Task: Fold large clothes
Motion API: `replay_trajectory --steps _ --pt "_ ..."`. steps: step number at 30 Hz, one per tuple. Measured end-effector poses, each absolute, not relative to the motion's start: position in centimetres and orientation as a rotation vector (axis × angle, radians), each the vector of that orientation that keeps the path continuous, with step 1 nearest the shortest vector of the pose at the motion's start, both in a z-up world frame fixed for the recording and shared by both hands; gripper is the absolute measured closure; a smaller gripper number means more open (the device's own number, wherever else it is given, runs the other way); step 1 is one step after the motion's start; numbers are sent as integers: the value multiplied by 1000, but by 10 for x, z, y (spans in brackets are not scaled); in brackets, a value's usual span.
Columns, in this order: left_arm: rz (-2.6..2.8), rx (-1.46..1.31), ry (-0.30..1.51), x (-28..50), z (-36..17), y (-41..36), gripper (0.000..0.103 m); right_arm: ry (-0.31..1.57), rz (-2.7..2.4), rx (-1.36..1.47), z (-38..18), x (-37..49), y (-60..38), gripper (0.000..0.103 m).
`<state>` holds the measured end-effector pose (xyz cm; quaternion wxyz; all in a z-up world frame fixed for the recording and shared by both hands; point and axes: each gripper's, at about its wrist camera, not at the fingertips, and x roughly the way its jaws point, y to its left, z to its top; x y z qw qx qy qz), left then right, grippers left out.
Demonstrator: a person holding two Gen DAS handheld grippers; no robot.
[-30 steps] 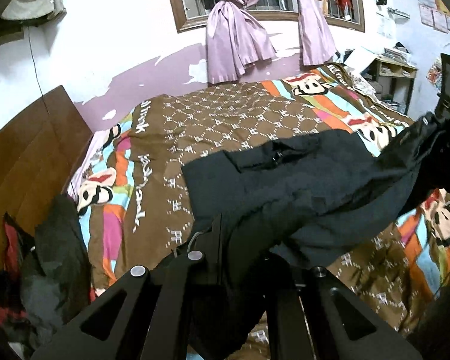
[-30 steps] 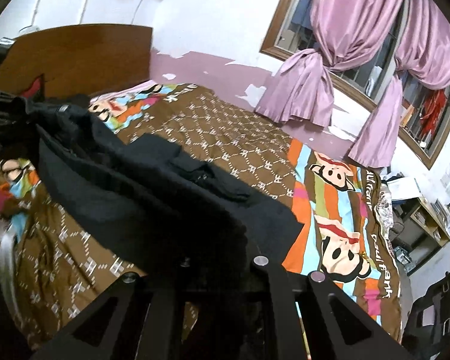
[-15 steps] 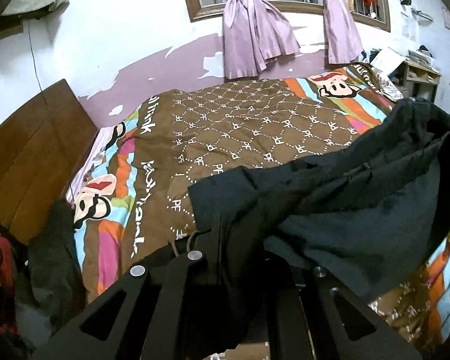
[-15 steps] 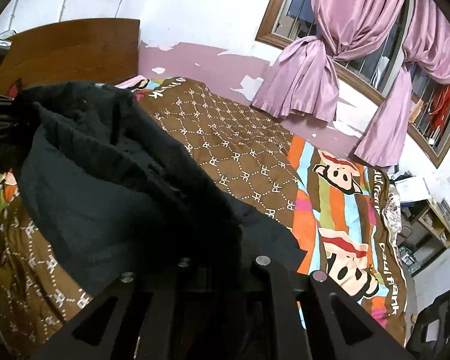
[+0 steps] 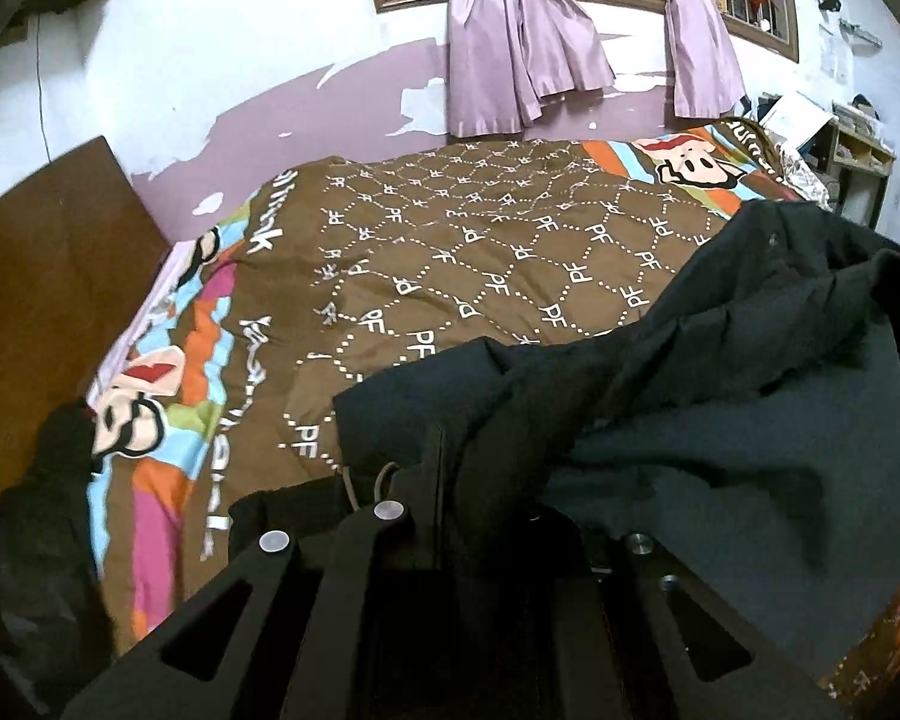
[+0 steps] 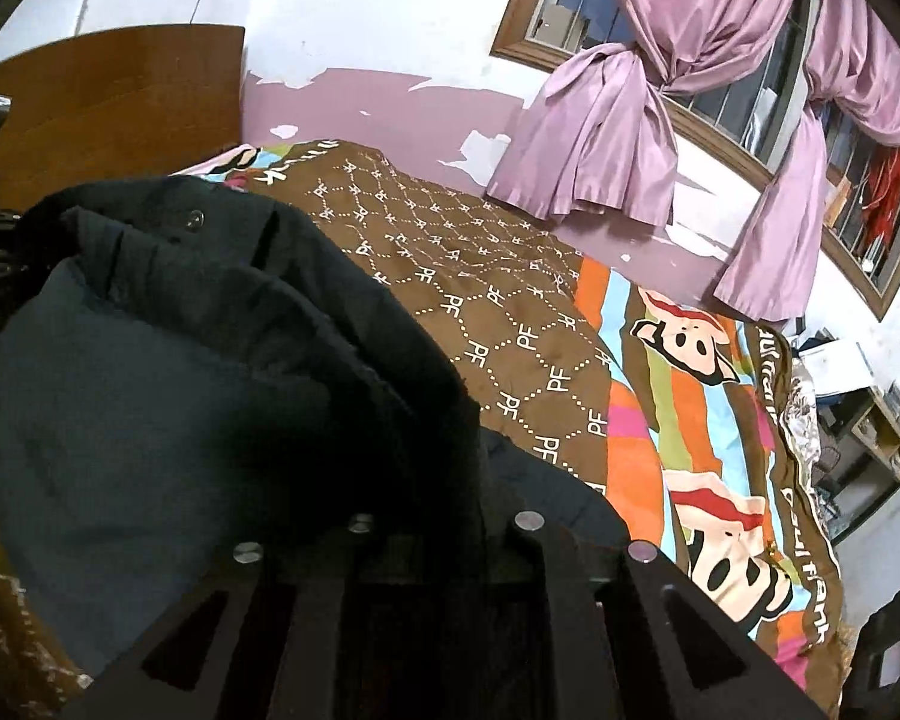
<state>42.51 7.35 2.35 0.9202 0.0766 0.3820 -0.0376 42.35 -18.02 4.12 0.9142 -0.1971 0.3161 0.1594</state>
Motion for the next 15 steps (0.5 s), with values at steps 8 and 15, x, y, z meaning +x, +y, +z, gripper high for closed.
replay_trajectory --steps 8,15 --pt "-112 105 783 434 11 74 98 595 322 -348 18 429 -193 68" --pt "-105 161 773 434 7 65 97 586 322 -255 19 434 -218 39"
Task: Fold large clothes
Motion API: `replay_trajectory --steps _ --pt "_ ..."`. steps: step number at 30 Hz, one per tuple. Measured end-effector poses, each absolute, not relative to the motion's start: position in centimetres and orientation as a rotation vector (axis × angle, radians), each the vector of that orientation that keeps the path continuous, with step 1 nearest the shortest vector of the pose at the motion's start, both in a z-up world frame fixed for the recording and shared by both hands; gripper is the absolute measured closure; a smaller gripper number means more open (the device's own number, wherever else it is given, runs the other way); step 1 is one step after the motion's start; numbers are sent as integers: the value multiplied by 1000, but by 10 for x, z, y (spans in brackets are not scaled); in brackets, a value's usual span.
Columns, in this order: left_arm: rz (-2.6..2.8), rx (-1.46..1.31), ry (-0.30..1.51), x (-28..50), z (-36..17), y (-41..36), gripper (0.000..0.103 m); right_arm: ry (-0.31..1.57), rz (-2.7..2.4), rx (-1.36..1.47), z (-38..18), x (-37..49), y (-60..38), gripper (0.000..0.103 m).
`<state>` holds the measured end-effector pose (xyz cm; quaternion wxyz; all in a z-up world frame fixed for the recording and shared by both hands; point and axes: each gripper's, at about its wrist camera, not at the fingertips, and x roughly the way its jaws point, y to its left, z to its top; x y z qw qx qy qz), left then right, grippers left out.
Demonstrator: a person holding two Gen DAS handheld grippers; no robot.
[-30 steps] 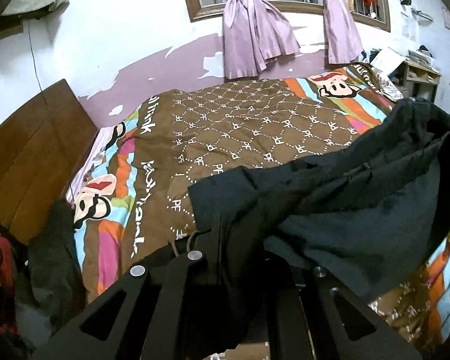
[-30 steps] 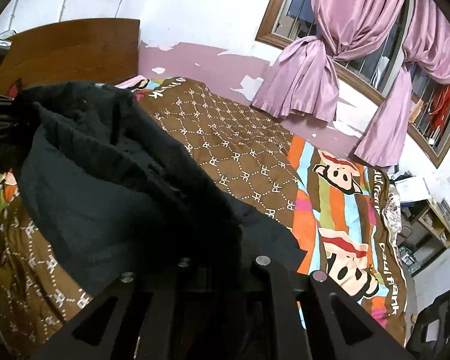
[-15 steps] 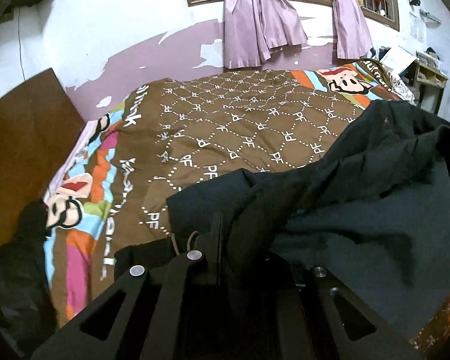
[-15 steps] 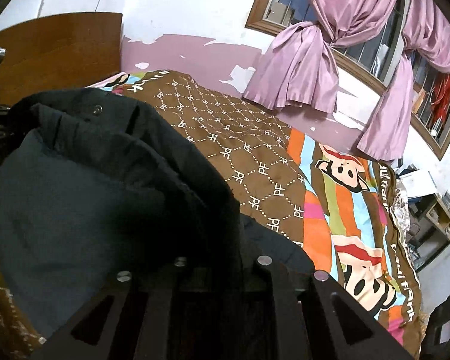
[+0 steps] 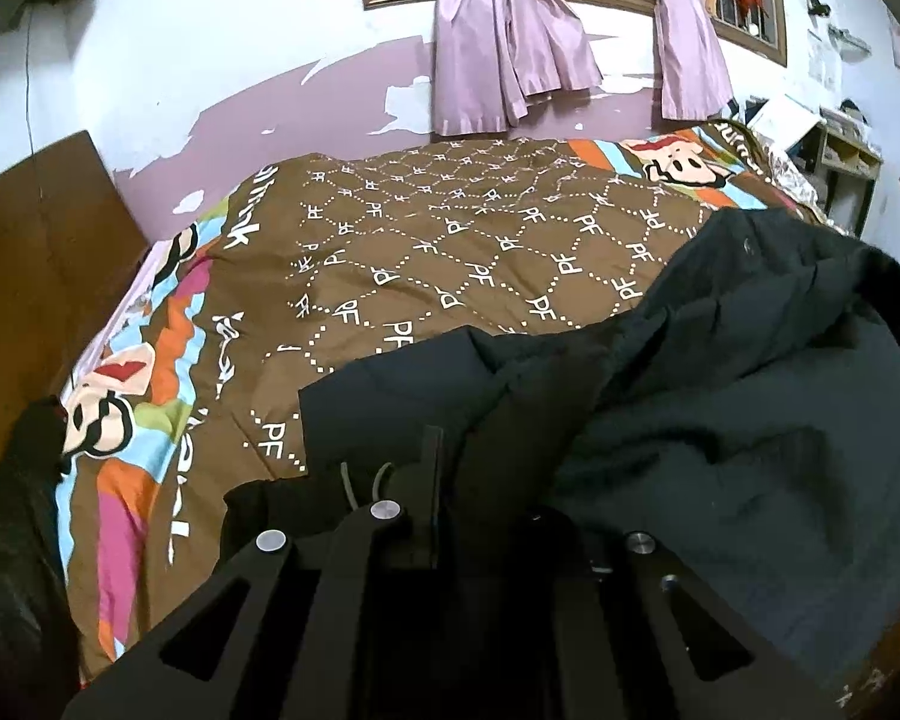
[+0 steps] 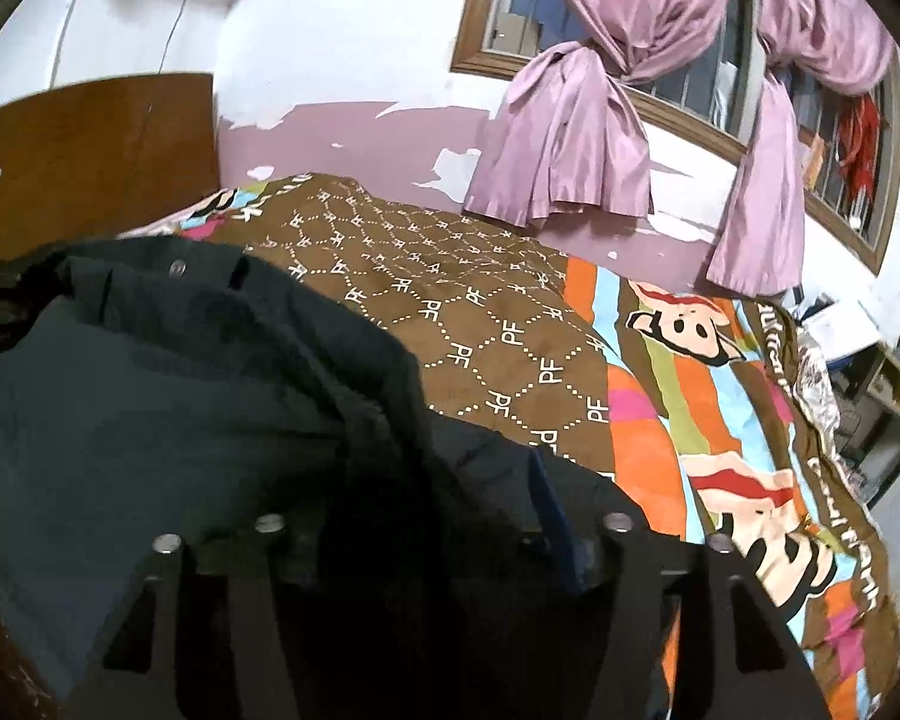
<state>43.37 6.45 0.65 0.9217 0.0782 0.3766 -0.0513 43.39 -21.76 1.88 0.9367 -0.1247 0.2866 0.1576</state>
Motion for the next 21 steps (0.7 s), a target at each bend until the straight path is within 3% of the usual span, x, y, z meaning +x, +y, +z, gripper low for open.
replay_trajectory --steps 7,12,21 --pt "-134 163 770 431 4 68 94 603 379 -170 17 435 -233 29" --pt "-201 94 760 430 7 77 84 572 427 -156 19 427 -238 18" --pt "-306 -1 757 429 16 87 72 577 421 -70 19 429 -262 12"
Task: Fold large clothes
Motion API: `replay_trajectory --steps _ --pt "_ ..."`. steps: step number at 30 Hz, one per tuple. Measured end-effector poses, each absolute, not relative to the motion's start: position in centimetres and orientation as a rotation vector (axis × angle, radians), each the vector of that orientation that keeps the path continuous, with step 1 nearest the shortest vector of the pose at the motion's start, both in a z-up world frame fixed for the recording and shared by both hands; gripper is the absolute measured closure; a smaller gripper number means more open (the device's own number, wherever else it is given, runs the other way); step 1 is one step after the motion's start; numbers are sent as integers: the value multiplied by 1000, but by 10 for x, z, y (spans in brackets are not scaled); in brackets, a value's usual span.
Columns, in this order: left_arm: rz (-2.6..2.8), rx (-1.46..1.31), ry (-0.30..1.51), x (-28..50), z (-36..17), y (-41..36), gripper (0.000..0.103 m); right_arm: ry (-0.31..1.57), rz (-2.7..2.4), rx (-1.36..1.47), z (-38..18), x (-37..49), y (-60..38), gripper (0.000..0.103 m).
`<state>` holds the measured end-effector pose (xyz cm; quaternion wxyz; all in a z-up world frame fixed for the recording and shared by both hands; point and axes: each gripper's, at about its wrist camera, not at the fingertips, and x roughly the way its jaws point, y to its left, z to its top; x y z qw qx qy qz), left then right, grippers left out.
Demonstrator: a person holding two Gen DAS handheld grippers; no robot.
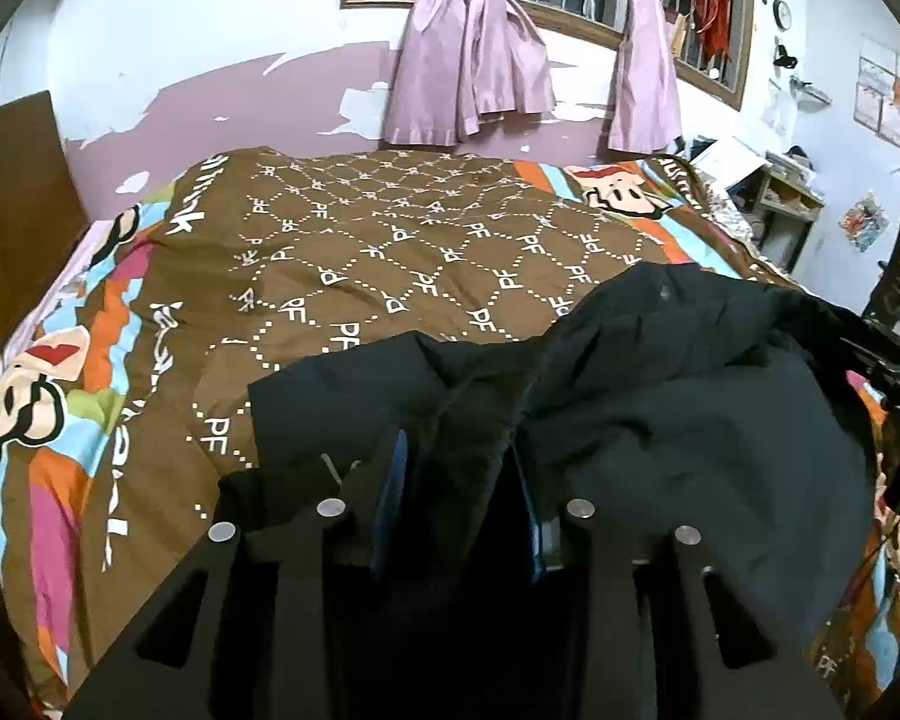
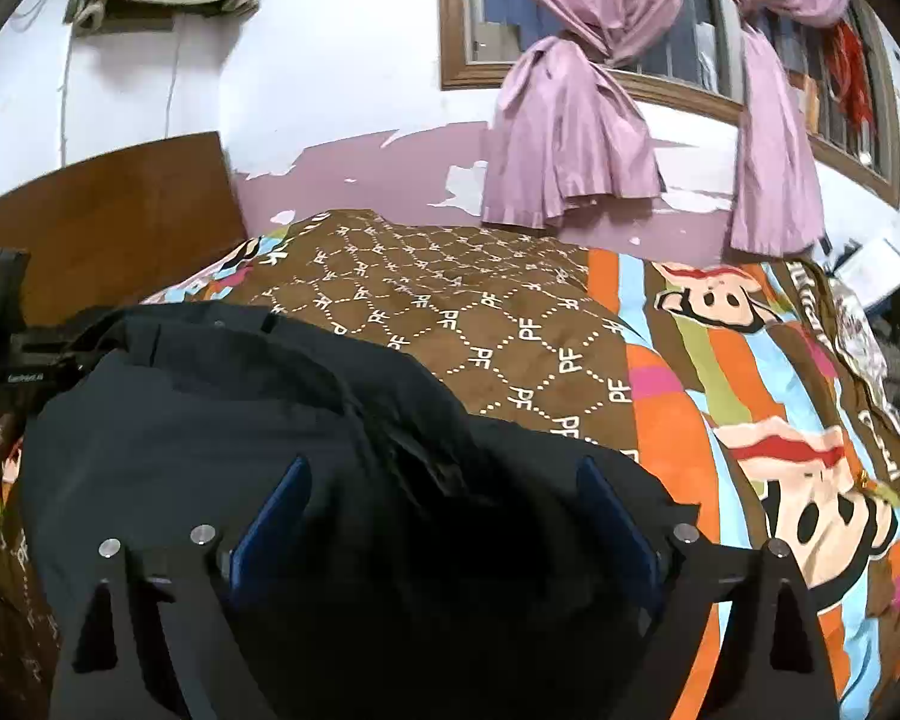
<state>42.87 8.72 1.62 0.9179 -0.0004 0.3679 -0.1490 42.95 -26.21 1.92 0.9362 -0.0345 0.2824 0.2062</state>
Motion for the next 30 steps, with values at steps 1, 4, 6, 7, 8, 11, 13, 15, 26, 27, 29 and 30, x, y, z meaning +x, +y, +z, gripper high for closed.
replay_trajectory --steps 1,4,6,7,8,11,13,15,26,27,29,30 --pt "-317 -2 755 428 17 88 70 580 418 -56 19 430 -266 11" --pt "-346 -15 754 426 17 88 64 600 414 6 17 433 -280 10" --pt "-374 -28 752 424 18 88 57 615 410 36 13 436 -287 10" --pt "-383 -30 750 423 19 89 52 630 404 53 10 438 -290 10" --pt "-398 -28 745 421 20 89 48 641 401 66 8 439 -293 10" --pt "-404 -4 726 415 22 89 38 667 389 85 2 442 -301 10" --pt "-400 19 718 412 22 91 38 680 383 98 -3 444 -305 11" --pt "-396 17 722 412 20 94 38 701 374 113 -9 447 -309 11" --pt "-444 -12 720 402 26 104 36 725 357 130 -19 451 -312 11" --pt "-453 -23 718 400 27 107 35 724 357 132 -19 450 -312 11" --pt "-464 -34 720 399 30 110 28 722 359 133 -19 450 -312 11" --pt "-463 -36 720 398 31 111 25 719 361 130 -18 450 -312 11"
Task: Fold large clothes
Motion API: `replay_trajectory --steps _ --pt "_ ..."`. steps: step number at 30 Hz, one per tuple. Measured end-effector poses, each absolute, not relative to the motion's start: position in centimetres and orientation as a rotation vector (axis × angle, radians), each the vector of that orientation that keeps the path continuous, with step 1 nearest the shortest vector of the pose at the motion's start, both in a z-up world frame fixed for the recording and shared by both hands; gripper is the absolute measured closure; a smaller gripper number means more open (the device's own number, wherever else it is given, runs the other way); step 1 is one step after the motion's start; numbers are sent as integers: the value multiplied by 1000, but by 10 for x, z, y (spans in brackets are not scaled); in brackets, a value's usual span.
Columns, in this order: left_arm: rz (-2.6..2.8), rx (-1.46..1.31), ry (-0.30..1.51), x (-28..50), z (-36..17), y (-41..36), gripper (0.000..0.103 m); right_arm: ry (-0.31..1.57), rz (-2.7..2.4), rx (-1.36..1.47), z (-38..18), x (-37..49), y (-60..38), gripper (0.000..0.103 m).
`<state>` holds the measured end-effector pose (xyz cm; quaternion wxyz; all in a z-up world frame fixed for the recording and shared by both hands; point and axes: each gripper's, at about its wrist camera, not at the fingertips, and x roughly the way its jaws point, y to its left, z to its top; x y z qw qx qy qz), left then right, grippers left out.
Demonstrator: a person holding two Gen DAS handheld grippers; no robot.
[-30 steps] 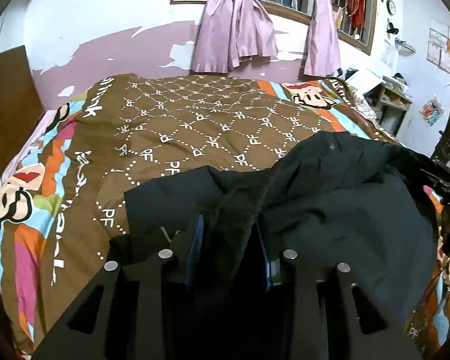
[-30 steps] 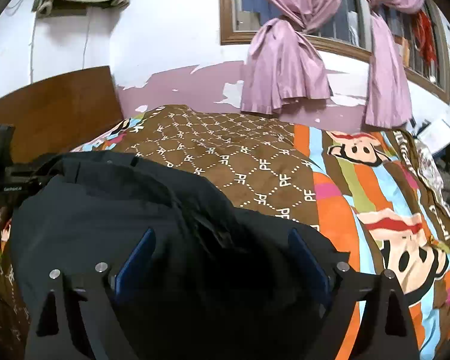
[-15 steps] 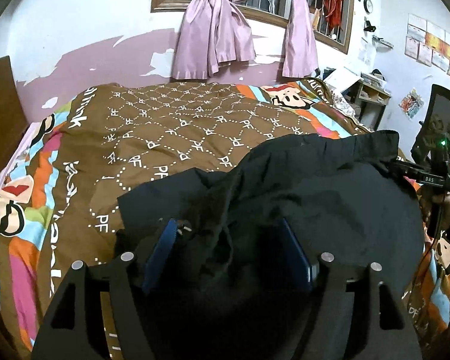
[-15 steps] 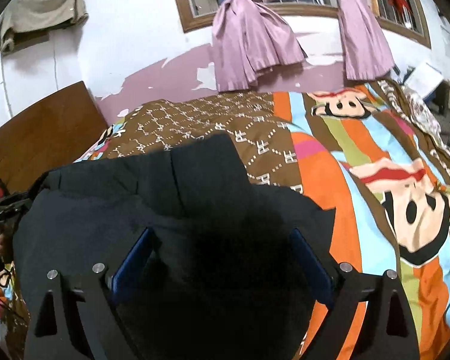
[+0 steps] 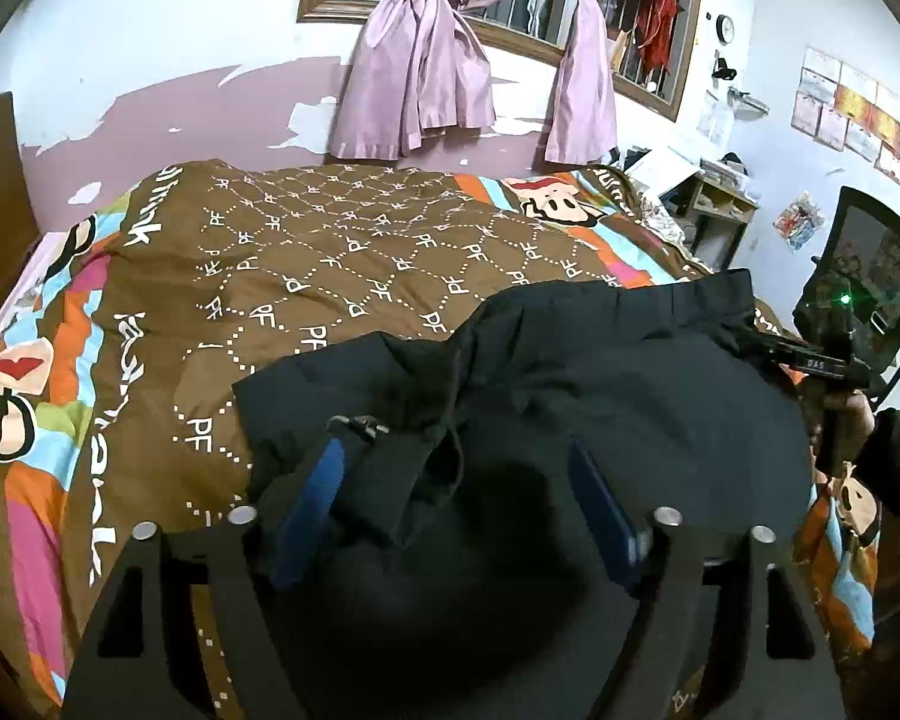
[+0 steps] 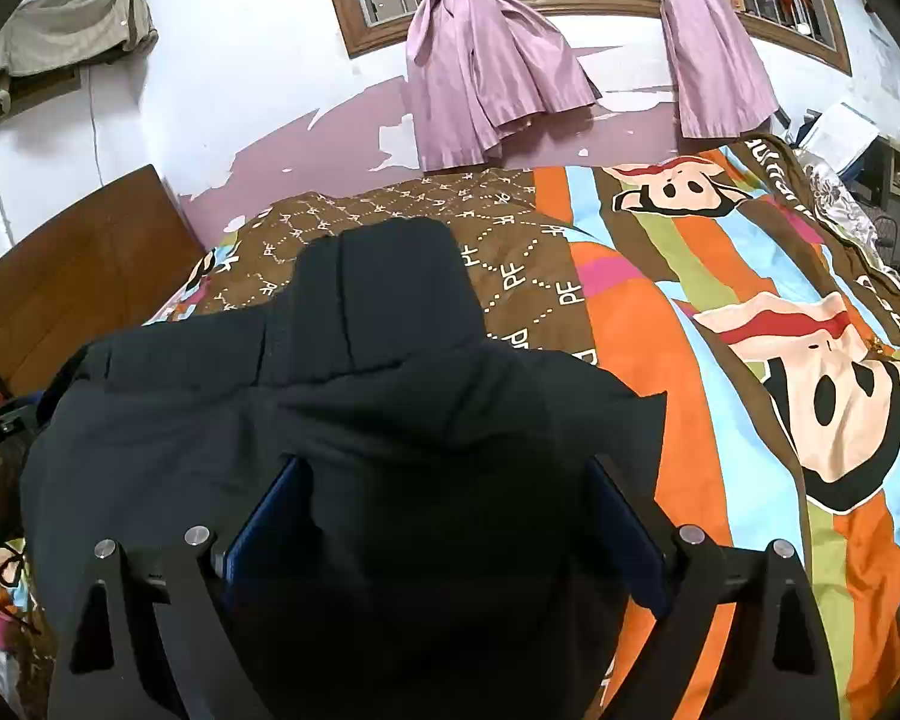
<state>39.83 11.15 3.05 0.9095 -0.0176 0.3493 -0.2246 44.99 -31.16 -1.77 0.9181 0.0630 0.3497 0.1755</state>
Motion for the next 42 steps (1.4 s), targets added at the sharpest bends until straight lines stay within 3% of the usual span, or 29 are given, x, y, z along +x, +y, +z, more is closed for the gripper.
replay_trajectory --steps 1,16,18,19,20,22,26,28,30,35,42 --pt "-466 -39 732 398 30 112 21 717 362 124 -17 450 -311 11" --pt "-172 -82 851 436 -5 142 21 772 370 124 -23 468 -303 11" --pt "-161 -170 895 443 -13 152 22 763 367 128 -24 467 -303 16" --pt "-163 -200 900 444 -15 156 27 759 362 123 -24 466 -301 20" --pt "-186 -237 900 444 -15 158 44 756 359 119 -23 465 -300 23" --pt "-227 -249 909 445 -12 156 66 742 355 102 -22 463 -297 41" --pt "-204 -160 829 437 6 136 92 713 349 84 -17 459 -292 74" --pt "-175 -126 759 432 16 128 95 684 344 80 -10 457 -290 85" --pt "-147 -118 688 428 28 126 95 634 326 59 1 456 -288 88" --pt "-78 -116 688 450 28 121 95 533 274 24 22 460 -283 89" --pt "-36 -131 805 470 -16 123 92 677 231 -40 -22 491 -269 85"
